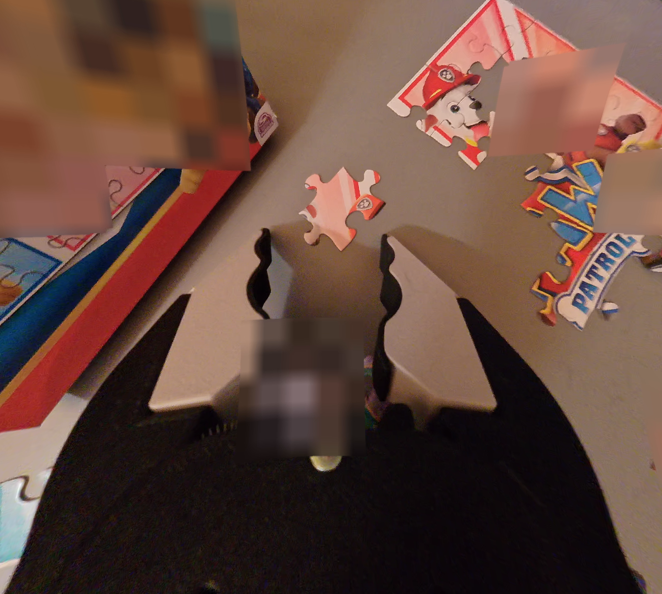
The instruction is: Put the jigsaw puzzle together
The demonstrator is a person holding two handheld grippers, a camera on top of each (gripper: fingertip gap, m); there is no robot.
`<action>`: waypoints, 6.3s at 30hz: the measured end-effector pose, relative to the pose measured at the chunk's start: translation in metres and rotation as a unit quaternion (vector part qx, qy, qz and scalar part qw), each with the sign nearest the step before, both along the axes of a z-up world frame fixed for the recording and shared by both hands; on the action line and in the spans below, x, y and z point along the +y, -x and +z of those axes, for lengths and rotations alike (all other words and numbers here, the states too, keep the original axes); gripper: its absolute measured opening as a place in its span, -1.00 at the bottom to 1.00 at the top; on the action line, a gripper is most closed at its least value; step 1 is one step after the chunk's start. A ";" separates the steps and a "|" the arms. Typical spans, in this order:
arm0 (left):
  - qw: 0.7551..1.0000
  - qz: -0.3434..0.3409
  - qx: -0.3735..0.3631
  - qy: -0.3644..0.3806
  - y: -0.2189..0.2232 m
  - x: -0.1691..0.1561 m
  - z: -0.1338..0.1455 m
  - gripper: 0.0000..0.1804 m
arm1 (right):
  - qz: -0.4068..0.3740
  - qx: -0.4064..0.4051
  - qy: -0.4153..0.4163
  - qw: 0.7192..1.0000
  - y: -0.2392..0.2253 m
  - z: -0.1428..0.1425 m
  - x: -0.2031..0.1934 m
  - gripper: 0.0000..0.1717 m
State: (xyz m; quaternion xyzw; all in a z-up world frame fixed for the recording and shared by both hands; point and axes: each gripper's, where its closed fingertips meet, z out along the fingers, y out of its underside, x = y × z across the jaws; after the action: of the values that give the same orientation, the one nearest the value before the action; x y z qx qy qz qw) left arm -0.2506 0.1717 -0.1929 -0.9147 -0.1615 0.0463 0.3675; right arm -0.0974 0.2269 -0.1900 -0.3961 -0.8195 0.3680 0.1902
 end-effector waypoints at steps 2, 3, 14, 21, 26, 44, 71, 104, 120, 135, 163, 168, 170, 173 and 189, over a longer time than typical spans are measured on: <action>1.000 -0.009 0.003 0.001 -0.003 0.003 -0.002 -0.37 | 0.000 0.001 -0.001 1.000 0.000 0.000 0.000 -0.48; 1.000 -0.012 0.001 -0.001 -0.004 0.004 -0.002 -0.42 | 0.000 0.001 -0.002 1.000 0.000 0.000 0.000 -0.48; 1.000 -0.014 0.003 -0.006 -0.009 0.005 -0.001 -0.76 | 0.000 0.002 -0.003 1.000 0.000 0.000 0.000 -0.48; 1.000 -0.020 0.005 -0.009 -0.015 0.006 0.003 -0.77 | 0.000 0.002 -0.003 1.000 0.000 0.000 0.000 -0.48; 0.999 -0.020 0.014 -0.028 -0.018 0.009 0.015 -0.89 | 0.000 0.000 -0.001 1.000 0.000 0.000 0.000 -0.48; 1.000 0.003 0.006 0.011 -0.015 0.020 -0.003 -0.34 | 0.000 0.000 -0.001 1.000 0.000 0.000 0.000 -0.48; 1.000 -0.015 -0.013 -0.007 -0.022 0.018 -0.001 -0.70 | 0.000 0.002 -0.003 1.000 0.000 0.000 0.000 -0.48; 0.998 -0.004 -0.020 -0.063 -0.024 0.019 0.035 -0.77 | 0.001 0.007 -0.003 1.000 0.000 0.001 0.000 -0.46; 0.999 -0.021 0.018 0.021 -0.026 0.025 -0.002 -0.77 | -0.049 0.146 0.118 0.981 0.022 0.069 -0.004 -0.52; 0.999 -0.034 -0.016 -0.027 -0.035 0.020 0.014 -0.78 | -0.051 0.132 0.110 0.984 0.038 0.067 0.000 -0.51; 0.984 -0.171 0.010 0.048 -0.071 0.128 0.005 -0.78 | -0.063 0.185 0.157 0.968 0.016 0.090 0.020 -0.56; 0.984 -0.173 0.004 0.047 -0.072 0.126 0.005 -0.78 | -0.065 0.181 0.161 0.968 0.017 0.088 0.021 -0.56; 0.983 -0.176 0.008 0.050 -0.072 0.126 0.004 -0.78 | -0.067 0.180 0.162 0.968 0.017 0.088 0.022 -0.56; 0.982 -0.178 0.015 0.059 -0.071 0.125 0.003 -0.78 | -0.068 0.179 0.163 0.968 0.017 0.088 0.022 -0.56; 0.984 -0.168 0.020 0.059 -0.066 0.124 0.002 -0.76 | -0.074 0.166 0.165 0.969 0.019 0.083 0.023 -0.56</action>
State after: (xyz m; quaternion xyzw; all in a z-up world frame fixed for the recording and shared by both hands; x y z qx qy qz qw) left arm -0.1850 0.2958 -0.1906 -0.9478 0.0048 0.0116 0.3185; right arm -0.1162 0.2502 -0.1069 -0.4150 -0.6729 0.5434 0.2821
